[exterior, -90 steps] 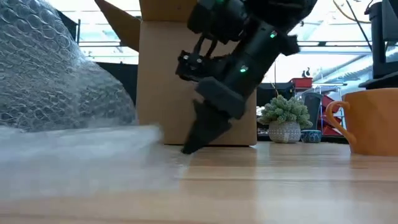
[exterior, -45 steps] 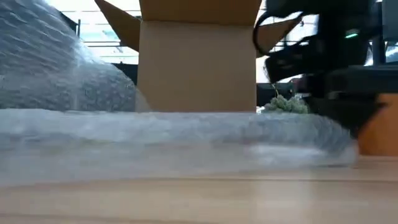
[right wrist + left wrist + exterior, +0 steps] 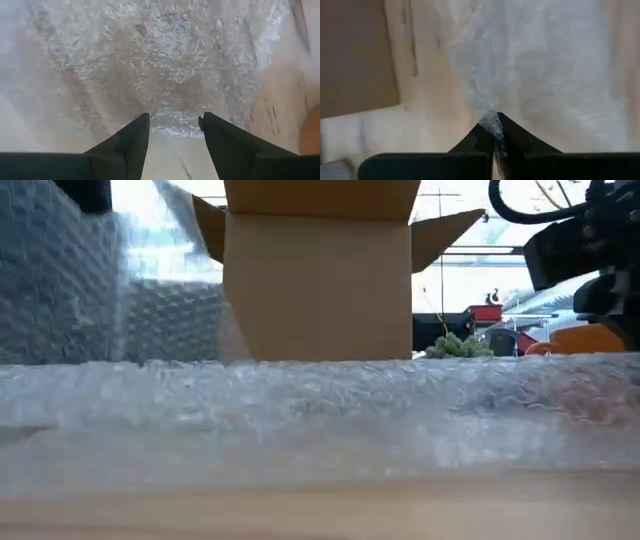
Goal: Wrap mug
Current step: Wrap the pink mug with transparent bubble wrap
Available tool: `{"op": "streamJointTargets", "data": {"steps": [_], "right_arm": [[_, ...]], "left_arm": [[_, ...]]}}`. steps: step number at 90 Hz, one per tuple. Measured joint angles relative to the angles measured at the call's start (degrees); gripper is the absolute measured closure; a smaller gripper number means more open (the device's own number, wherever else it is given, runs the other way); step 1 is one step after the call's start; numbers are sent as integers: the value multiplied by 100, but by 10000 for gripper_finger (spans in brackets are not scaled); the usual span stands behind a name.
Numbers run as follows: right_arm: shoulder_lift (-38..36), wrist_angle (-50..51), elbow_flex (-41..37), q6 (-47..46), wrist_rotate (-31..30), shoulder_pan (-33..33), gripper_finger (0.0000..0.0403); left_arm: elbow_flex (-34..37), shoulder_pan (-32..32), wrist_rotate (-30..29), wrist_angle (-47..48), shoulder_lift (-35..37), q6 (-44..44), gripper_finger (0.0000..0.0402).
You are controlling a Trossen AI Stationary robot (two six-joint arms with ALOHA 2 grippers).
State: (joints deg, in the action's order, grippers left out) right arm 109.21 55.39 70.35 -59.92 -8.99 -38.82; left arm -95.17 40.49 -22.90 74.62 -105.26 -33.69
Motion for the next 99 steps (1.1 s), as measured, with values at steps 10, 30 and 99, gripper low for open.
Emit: {"op": "streamJointTargets", "data": {"steps": [10, 30, 99], "right_arm": [[0, -14, 7, 86, -35, 74, 234], [0, -19, 9, 208, -457, 100, 234], [-231, -2216, 489, 3576, -1501, 973, 234]], "left_arm": [[-371, -6, 518, -57, 1, -261, 372], [-495, 608, 1077, -1077, -45, -1053, 342], [-484, 1723, 1388, -2631, -1273, -2902, 401]]}}
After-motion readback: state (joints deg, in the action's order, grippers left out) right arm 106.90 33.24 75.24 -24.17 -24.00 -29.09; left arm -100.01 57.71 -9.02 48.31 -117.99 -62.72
